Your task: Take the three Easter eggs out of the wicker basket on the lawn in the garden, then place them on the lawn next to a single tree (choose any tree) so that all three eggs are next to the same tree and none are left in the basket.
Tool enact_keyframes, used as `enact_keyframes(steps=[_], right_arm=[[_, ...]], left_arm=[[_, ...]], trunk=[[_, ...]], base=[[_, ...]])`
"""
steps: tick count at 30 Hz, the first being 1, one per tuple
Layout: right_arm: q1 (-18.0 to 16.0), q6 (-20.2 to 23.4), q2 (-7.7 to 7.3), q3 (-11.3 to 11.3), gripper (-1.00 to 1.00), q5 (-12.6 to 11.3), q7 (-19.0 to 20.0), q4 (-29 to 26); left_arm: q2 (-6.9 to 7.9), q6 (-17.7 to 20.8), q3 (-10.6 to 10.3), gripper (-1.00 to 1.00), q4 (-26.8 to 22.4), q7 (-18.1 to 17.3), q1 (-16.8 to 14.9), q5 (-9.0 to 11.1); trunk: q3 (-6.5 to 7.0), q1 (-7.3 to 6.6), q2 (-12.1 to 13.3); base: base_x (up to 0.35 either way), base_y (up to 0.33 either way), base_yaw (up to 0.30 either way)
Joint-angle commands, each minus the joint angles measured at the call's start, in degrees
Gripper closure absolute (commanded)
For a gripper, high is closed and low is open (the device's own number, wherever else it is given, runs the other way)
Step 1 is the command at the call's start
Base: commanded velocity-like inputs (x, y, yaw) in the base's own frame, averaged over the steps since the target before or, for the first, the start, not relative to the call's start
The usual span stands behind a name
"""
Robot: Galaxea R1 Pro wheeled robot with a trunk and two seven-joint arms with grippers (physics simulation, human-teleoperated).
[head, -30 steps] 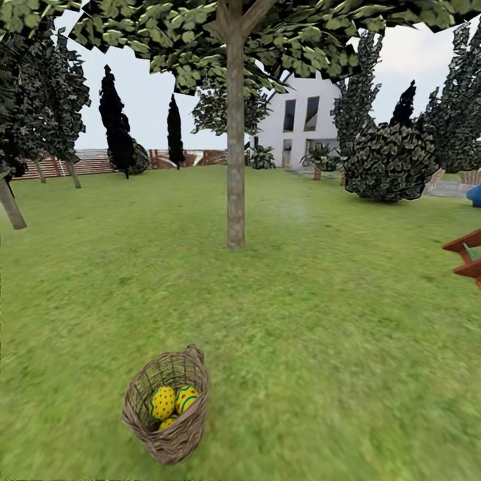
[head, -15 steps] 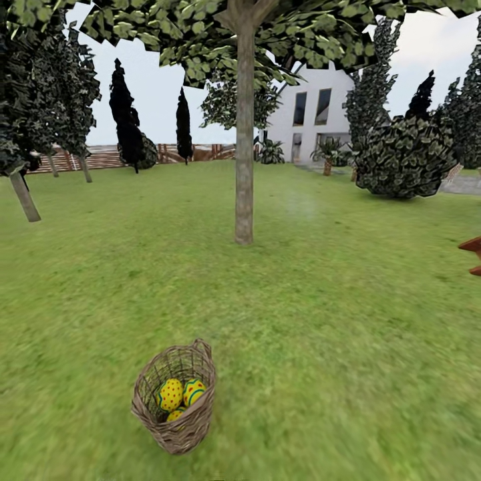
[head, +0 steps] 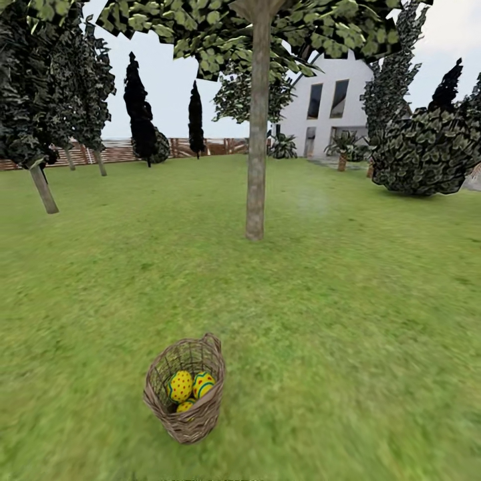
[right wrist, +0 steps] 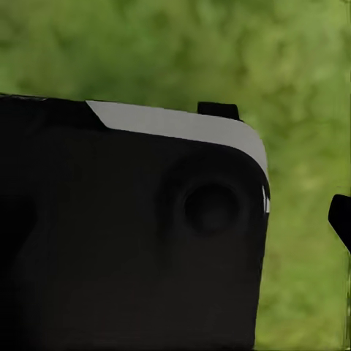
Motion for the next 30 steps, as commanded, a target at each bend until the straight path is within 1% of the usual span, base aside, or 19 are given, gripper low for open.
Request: enact_keyframes(steps=[1,3,5,10,16,19,22,28,30], right_arm=[[-0.03,-0.11,0.04,1.16,-1.0,1.28,0.04,0.12],[-0.03,-0.03,0.08,3.32,-1.0,3.64,-0.06,0.21],[-0.03,-0.01,0.04,3.89,-1.0,4.28,-0.28,0.22],[-0.03,-0.15,-0.29,3.99,-1.0,4.6,-0.44,0.01],[-0.03,-0.17,-0.16,3.2,-1.0,4.7,-0.45,-0.4],[-0.03,-0.39,-0.34,3.07,-1.0,4.74,-0.39,-0.39],[-0.03,-0.57,-0.39,3.01,-1.0,4.79,-0.37,-0.32],[-0.03,-0.64,-0.47,2.98,-1.0,4.73,-0.28,-0.28],[-0.03,-0.73,-0.48,2.63,-1.0,4.7,-0.28,-0.28]], left_arm=[[-0.44,-0.05,0.27,-1.0,0.02,-0.08,-0.02,0.05],[-1.44,-0.21,0.39,-1.0,0.19,-0.08,-0.02,0.03],[-1.57,-0.25,0.47,-1.0,0.21,-0.08,-0.02,0.03],[-1.58,-0.28,0.56,-1.0,0.25,-0.08,-0.02,0.06],[-1.47,-0.28,0.57,-1.0,0.38,-0.08,-0.02,0.11],[-1.5,-0.23,0.55,-1.0,0.41,-0.08,-0.02,0.1],[-1.53,-0.27,0.57,-1.0,0.42,-0.08,-0.02,0.08],[-1.51,-0.28,0.57,-1.0,0.43,-0.08,-0.02,0.07],[-1.48,-0.28,0.57,-1.0,0.43,-0.08,-0.02,0.1]], trunk=[[-0.14,-0.01,-0.03],[-0.31,-0.01,-0.03],[-0.48,-0.01,-0.03],[-0.9,-0.01,-0.03],[-1.41,-0.01,-0.03],[-1.67,-0.01,-0.03],[-1.91,-0.01,-0.03],[-2.07,-0.01,-0.03],[-2.08,-0.01,-0.03]], base=[[0.0,0.0,0.157],[0.0,0.0,0.157],[0.0,0.0,0.158],[0.0,0.0,0.158],[0.0,0.0,0.155],[0.0,0.0,0.073],[0.002,0.0,-0.077],[0.089,0.0,-0.244],[0.039,0.0,-0.266]])
